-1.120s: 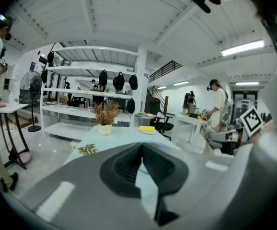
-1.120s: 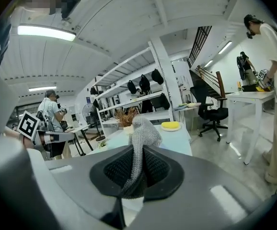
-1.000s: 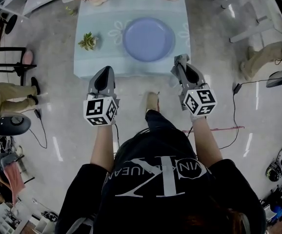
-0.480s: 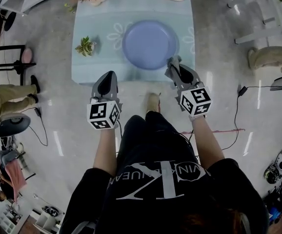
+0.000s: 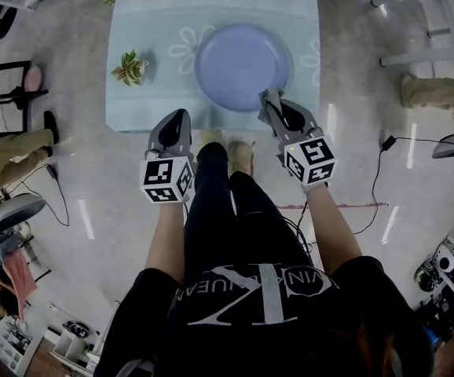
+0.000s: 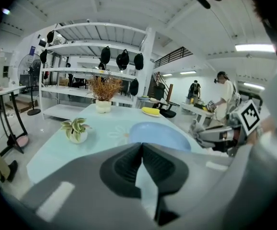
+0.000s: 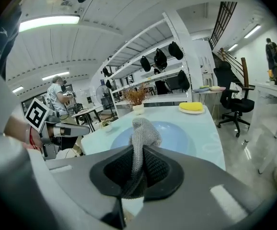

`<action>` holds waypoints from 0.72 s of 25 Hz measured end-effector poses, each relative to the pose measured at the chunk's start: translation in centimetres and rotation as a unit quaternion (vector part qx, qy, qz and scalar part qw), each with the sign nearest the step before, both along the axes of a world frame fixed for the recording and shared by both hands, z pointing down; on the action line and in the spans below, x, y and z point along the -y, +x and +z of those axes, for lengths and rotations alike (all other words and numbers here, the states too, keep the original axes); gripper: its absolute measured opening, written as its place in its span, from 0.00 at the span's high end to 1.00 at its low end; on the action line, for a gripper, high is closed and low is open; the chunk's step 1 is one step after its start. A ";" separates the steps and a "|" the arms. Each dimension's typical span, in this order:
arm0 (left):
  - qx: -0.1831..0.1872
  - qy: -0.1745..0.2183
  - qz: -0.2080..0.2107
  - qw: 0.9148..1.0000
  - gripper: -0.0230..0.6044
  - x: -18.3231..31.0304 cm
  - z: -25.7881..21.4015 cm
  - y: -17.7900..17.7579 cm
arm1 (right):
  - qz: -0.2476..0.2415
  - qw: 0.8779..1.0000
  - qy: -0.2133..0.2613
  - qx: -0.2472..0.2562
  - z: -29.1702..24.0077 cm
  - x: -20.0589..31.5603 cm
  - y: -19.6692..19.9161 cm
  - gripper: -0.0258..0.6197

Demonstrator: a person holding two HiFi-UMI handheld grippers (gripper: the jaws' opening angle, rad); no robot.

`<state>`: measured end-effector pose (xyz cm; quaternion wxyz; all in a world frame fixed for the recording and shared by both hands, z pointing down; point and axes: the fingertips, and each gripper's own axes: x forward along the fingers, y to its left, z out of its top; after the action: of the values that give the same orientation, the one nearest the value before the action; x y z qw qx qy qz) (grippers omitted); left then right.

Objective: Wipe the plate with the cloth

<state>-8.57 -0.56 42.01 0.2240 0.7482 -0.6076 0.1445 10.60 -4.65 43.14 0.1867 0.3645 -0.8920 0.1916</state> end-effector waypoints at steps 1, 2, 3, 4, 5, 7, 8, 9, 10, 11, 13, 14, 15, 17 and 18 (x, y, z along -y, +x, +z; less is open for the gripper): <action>-0.003 -0.004 0.003 1.000 0.96 0.3 0.5 0.0 | -0.002 1.000 -0.001 -0.003 0.3 0.3 -0.3 0.89; -0.006 -0.008 0.007 1.000 0.96 0.6 1.0 0.1 | -0.004 1.000 -0.003 -0.008 0.6 0.5 -0.7 0.89; -0.009 -0.012 0.011 1.000 0.96 0.9 1.4 0.1 | -0.008 1.000 -0.006 -0.013 1.0 0.8 -1.1 0.89; -0.011 -0.015 0.015 1.000 0.96 1.3 1.9 0.1 | -0.012 1.000 -0.009 -0.020 1.3 1.0 -1.5 0.89; -0.013 -0.018 0.019 1.000 0.96 1.8 2.2 0.1 | -0.018 0.999 -0.012 -0.030 1.8 1.3 -1.9 0.89; -0.015 -0.025 0.021 0.999 0.96 2.9 3.0 -0.2 | -0.032 0.997 -0.018 -0.061 2.8 1.7 -2.8 0.89; -0.017 -0.028 0.021 0.999 0.96 3.4 3.3 -0.3 | -0.040 0.996 -0.020 -0.082 3.4 1.9 -3.1 0.89; -0.019 -0.031 0.019 0.999 0.96 3.9 3.6 -0.5 | -0.048 0.993 -0.019 -0.105 3.9 2.2 -3.5 0.89; -0.020 -0.035 0.019 0.999 0.96 4.4 3.8 -0.7 | -0.056 0.990 -0.016 -0.126 4.3 2.4 -4.0 0.89; -0.022 -0.038 0.019 0.999 0.96 4.8 4.1 -0.9 | -0.066 0.988 -0.011 -0.141 4.7 2.7 -4.6 0.89; -0.025 -0.044 0.021 0.999 0.96 5.4 4.7 -1.3 | -0.086 0.984 -0.005 -0.153 5.2 3.0 -6.0 0.89; -0.026 -0.046 0.023 0.998 0.96 5.7 5.0 -1.4 | -0.096 0.983 -0.004 -0.155 5.4 3.2 -6.7 0.89; -0.028 -0.049 0.024 0.998 0.96 6.1 5.3 -1.5 | -0.105 0.982 -0.003 -0.158 5.7 3.5 -7.4 0.89; -0.030 -0.053 0.027 0.998 0.96 6.6 5.9 -1.6 | -0.124 0.978 0.004 -0.166 6.2 4.1 -8.7 0.89; -0.031 -0.055 0.028 0.998 0.96 6.9 6.1 -1.7 | -0.133 0.976 0.007 -0.170 6.4 4.4 -9.3 0.89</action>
<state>-10.29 -7.44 48.14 0.2796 0.7552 -0.5706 0.1610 1.26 -9.02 49.56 0.3572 0.2710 -0.8889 0.0942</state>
